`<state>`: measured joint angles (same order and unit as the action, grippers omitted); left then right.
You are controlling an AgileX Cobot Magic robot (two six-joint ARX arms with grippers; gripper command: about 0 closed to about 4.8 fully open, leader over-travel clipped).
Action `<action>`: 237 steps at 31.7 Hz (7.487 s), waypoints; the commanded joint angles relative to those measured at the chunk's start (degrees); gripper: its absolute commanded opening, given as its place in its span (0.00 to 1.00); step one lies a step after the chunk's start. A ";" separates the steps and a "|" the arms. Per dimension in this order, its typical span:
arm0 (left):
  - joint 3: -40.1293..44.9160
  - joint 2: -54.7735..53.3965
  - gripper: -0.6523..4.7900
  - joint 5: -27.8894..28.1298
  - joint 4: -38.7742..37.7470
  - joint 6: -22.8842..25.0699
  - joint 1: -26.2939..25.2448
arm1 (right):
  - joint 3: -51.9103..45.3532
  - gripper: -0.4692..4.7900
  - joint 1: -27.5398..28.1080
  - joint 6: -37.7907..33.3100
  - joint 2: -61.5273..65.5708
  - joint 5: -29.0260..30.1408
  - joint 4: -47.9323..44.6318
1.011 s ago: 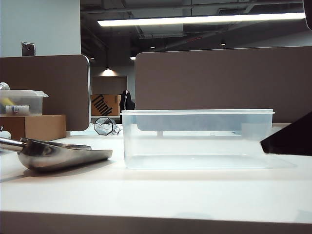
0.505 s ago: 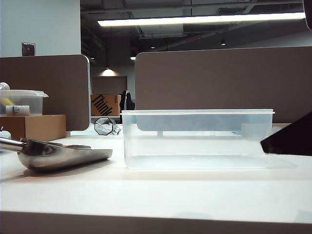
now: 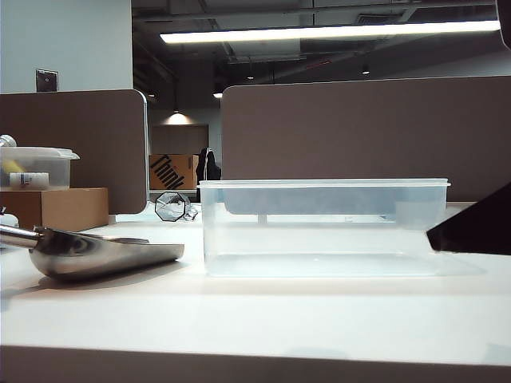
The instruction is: Pick up the metal ice scoop from the table and place it inside the transparent plastic box.
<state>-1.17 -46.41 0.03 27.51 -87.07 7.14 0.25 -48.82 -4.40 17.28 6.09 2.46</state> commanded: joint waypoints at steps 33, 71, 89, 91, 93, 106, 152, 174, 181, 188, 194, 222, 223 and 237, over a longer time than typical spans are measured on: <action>-5.03 -13.79 0.81 16.15 6.91 -0.39 9.77 | 0.07 0.09 0.11 0.11 0.00 0.04 -0.98; -5.05 -15.85 0.21 15.74 7.28 0.07 9.77 | 0.07 0.09 0.11 0.11 -0.02 0.04 -0.98; -5.05 -15.82 0.11 16.85 7.76 0.09 9.77 | 0.07 0.09 0.11 0.09 -0.02 0.04 -0.98; -5.05 -15.82 0.11 16.85 8.70 0.07 9.77 | 0.07 0.09 0.11 0.11 -0.02 0.04 -0.98; -5.05 -15.82 0.11 16.74 10.64 0.07 9.77 | 0.07 0.09 0.11 0.09 -0.04 0.04 -0.98; -7.10 -15.82 0.11 9.77 19.82 3.13 9.62 | 0.07 0.09 0.20 0.09 -0.20 0.02 -0.98; -22.14 -15.87 0.11 -6.36 14.78 19.52 6.10 | 0.07 0.09 11.28 0.11 -4.68 0.20 -0.94; -47.01 -41.48 0.11 -24.74 12.26 21.66 16.26 | 0.07 0.09 37.55 0.11 -12.70 0.00 -0.98; -51.41 -48.57 0.11 -24.72 12.41 20.41 20.04 | 0.07 0.09 39.47 0.11 -13.35 0.04 -0.98; -53.40 -52.98 0.11 -24.72 12.90 17.99 20.65 | 0.07 0.09 39.56 0.11 -13.53 0.04 -0.98; -53.40 -54.73 0.11 -24.83 12.83 17.77 21.22 | 0.07 0.09 39.65 0.11 -13.53 0.04 -0.98; -53.66 -54.73 0.47 -27.08 15.47 15.45 21.57 | 0.07 0.09 30.08 0.09 -12.33 0.04 -0.96; -53.66 -54.73 0.47 -27.15 15.50 15.43 21.57 | 0.07 0.09 29.24 0.11 -11.82 0.04 -1.03; -53.66 -54.58 0.63 -31.98 21.03 13.70 20.61 | 0.07 0.09 21.16 0.11 -9.92 0.04 -0.96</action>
<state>-54.57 -101.43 -31.03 44.60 -72.64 27.68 0.27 -27.16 -4.43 7.29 6.07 2.46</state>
